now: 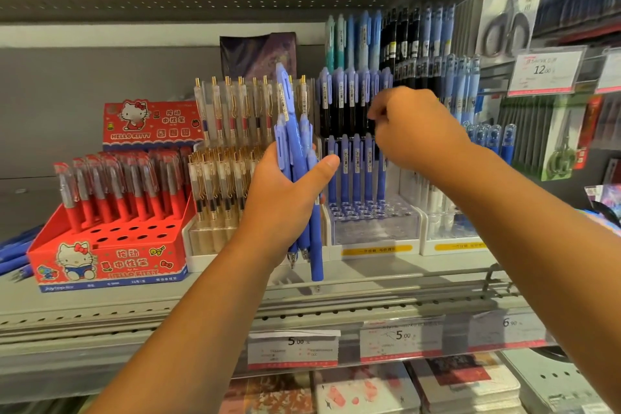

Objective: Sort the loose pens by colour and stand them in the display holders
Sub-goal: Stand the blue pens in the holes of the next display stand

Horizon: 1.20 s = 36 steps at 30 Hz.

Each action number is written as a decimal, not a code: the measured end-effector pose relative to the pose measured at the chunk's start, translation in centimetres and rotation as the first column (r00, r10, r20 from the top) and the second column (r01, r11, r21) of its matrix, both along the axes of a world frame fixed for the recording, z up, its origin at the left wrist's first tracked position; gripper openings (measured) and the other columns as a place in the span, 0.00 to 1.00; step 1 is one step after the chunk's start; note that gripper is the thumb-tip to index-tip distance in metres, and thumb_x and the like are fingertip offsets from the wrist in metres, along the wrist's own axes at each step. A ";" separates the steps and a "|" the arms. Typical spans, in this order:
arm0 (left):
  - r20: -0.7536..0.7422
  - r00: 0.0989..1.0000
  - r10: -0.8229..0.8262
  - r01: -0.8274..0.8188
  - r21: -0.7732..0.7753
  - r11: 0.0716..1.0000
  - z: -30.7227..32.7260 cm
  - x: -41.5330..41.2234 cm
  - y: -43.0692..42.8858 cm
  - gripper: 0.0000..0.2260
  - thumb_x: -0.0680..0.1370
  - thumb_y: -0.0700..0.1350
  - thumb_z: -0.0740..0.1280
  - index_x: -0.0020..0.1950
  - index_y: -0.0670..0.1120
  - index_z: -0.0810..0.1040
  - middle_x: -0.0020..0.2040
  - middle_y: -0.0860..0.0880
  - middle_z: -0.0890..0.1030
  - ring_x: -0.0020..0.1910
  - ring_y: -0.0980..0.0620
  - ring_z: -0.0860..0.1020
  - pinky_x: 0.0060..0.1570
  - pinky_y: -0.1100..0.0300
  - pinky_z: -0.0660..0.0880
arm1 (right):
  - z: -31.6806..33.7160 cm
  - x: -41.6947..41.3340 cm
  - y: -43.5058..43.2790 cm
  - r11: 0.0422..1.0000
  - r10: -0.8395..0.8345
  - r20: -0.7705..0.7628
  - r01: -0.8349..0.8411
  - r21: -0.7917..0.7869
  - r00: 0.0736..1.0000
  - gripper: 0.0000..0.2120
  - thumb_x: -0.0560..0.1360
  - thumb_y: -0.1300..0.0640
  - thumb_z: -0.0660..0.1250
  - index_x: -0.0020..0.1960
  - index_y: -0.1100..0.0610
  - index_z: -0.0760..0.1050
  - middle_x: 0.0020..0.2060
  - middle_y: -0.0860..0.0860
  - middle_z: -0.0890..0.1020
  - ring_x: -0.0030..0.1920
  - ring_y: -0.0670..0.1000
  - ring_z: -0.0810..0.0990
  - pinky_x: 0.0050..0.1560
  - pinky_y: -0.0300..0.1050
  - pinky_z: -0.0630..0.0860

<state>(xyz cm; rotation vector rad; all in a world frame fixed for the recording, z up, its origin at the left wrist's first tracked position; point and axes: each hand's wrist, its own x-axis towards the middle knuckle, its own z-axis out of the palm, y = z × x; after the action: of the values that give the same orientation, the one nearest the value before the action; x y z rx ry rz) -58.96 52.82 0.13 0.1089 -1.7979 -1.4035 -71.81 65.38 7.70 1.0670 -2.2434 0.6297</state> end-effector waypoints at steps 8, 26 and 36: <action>-0.023 0.998 -0.056 0.055 -0.024 0.998 0.2 0.0 -0.1 0.18 0.74 0.51 0.74 0.62 0.57 0.74 0.49 0.58 0.83 0.47 0.61 0.82 0.40 0.68 0.78 | 0.2 4.5 0.3 0.813 0.559 0.516 -0.551 -0.189 0.649 0.04 0.73 0.55 0.73 0.44 0.55 0.84 0.39 0.54 0.85 0.39 0.49 0.84 0.34 0.39 0.76; 0.009 1.000 -0.028 0.029 -0.071 0.997 -0.4 -0.3 -0.4 0.18 0.74 0.56 0.70 0.62 0.60 0.72 0.34 0.60 0.78 0.26 0.58 0.75 0.32 0.59 0.80 | 1.5 0.7 1.7 0.902 0.318 0.435 -0.127 -0.413 0.842 0.03 0.75 0.67 0.69 0.48 0.62 0.78 0.44 0.62 0.83 0.37 0.58 0.86 0.37 0.49 0.84; 0.009 1.000 -0.024 0.025 -0.090 0.996 -0.6 -0.4 -0.6 0.14 0.77 0.53 0.70 0.60 0.55 0.73 0.30 0.59 0.77 0.25 0.57 0.74 0.31 0.63 0.78 | 0.9 -1.8 1.5 0.955 -0.038 0.003 0.037 -0.295 0.999 0.06 0.75 0.68 0.63 0.51 0.67 0.76 0.42 0.65 0.80 0.43 0.64 0.80 0.46 0.59 0.81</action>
<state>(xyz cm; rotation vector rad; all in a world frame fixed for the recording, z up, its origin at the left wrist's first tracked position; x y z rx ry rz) -59.33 52.22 -0.44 0.0454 -1.8717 -1.3389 -73.61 66.84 8.63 0.8723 -2.0791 0.9126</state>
